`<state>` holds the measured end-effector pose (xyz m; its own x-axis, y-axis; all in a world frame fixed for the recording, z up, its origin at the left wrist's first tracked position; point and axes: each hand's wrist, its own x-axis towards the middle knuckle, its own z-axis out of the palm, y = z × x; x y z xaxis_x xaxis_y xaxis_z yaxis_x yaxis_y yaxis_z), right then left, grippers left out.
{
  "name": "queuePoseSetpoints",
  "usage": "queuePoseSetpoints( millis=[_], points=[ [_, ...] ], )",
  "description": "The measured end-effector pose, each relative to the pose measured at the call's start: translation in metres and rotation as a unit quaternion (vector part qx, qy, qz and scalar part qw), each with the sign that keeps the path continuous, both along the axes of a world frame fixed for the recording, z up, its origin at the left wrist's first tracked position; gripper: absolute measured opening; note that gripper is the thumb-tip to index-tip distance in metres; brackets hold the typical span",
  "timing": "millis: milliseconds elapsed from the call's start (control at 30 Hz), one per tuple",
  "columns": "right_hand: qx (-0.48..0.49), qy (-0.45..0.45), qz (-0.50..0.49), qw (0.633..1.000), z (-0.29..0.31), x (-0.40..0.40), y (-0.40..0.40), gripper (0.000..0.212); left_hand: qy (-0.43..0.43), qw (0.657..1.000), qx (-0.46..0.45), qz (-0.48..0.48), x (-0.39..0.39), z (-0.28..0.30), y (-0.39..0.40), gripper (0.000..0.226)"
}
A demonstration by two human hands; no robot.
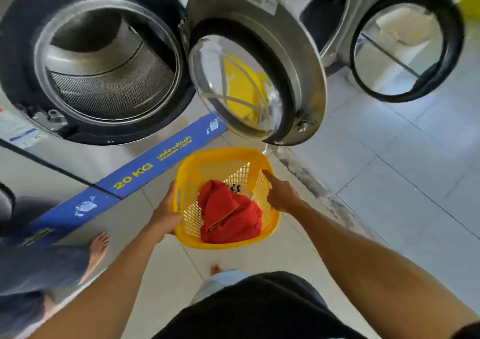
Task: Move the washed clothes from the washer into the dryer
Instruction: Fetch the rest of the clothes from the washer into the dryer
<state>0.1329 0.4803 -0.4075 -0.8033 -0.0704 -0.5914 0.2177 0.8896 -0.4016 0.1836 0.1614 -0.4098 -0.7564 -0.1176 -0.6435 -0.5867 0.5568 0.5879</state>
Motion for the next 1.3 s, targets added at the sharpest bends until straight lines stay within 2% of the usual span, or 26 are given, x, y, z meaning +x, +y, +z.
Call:
queuePoseSetpoints(
  millis=[200, 400, 600, 733, 833, 967, 1067, 1300],
  points=[
    [-0.002, 0.006, -0.106, 0.994, -0.001, 0.051, 0.136, 0.085, -0.009, 0.997, 0.02, -0.068, -0.014, -0.005, 0.133, 0.112],
    [0.019, 0.028, -0.199, 0.979, 0.022, 0.107, 0.262, 0.08, 0.0, 0.991, 0.027, -0.131, -0.018, -0.016, 0.257, 0.111],
    [0.034, 0.06, -0.269, 0.961, 0.045, 0.103, 0.378, 0.081, 0.024, 0.98, 0.103, -0.17, -0.055, 0.009, 0.392, 0.111],
    [0.045, 0.086, -0.302, 0.948, 0.046, 0.09, 0.429, 0.081, 0.059, 0.967, 0.081, -0.233, -0.092, 0.004, 0.446, 0.111],
    [0.048, 0.09, -0.322, 0.941, 0.043, 0.075, 0.455, 0.08, 0.061, 0.963, 0.056, -0.256, -0.114, 0.02, 0.48, 0.105],
    [0.053, 0.082, -0.326, 0.94, 0.03, 0.034, 0.487, 0.08, 0.061, 0.96, 0.054, -0.269, -0.168, 0.001, 0.509, 0.109],
    [0.052, 0.07, -0.332, 0.939, 0.014, -0.011, 0.518, 0.08, 0.051, 0.959, 0.034, -0.277, -0.22, -0.016, 0.539, 0.109],
    [0.053, 0.048, -0.333, 0.94, -0.01, -0.144, 0.602, 0.079, 0.041, 0.956, 0.062, -0.285, -0.345, -0.032, 0.625, 0.103]
  ],
)
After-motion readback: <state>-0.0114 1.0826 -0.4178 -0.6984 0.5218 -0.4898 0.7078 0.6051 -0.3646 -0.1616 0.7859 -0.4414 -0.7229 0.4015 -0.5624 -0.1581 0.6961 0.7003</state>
